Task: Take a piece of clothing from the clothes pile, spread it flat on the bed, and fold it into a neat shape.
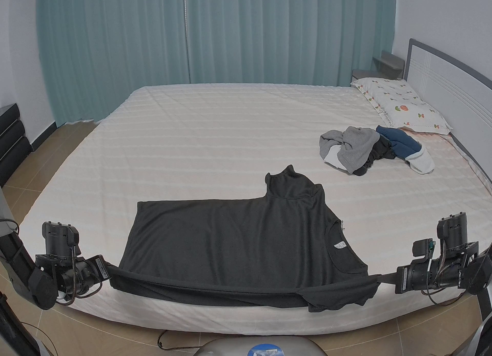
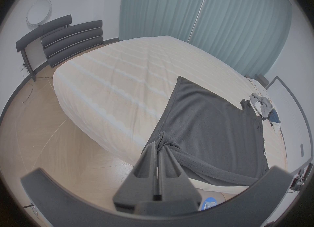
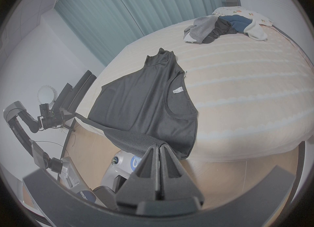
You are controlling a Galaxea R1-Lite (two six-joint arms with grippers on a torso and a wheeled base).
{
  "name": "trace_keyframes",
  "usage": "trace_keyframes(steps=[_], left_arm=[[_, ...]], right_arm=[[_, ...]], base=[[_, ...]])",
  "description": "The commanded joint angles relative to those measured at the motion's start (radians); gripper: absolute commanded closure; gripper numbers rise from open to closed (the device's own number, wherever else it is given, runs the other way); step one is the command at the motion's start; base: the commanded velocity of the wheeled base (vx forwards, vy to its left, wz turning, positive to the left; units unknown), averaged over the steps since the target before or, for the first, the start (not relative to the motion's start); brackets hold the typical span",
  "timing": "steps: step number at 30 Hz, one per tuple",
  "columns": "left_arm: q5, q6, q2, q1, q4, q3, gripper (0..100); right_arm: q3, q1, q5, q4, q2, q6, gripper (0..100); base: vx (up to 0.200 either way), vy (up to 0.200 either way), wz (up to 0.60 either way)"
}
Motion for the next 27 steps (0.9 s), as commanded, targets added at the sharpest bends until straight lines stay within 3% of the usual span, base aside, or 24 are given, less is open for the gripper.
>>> trace_keyframes(steps=[1, 16, 23, 27], left_arm=[[0.001, -0.019, 0.060, 0.000, -0.001, -0.031, 100], [0.001, -0.087, 0.187, -0.001, -0.001, -0.150, 100], [-0.001, -0.127, 0.223, -0.001, -0.001, -0.193, 100], [-0.002, -0.127, 0.210, -0.001, -0.001, -0.180, 100]], right_arm=[[-0.058, 0.002, 0.002, -0.001, 0.080, 0.000, 100], [-0.246, 0.005, 0.001, -0.002, 0.251, 0.005, 100], [-0.317, 0.005, -0.001, -0.002, 0.289, 0.092, 100], [-0.297, 0.004, 0.001, -0.001, 0.249, 0.100, 100]], base=[[0.000, 0.000, 0.00], [0.000, 0.000, 0.00], [0.000, 0.000, 0.00], [0.000, 0.000, 0.00]])
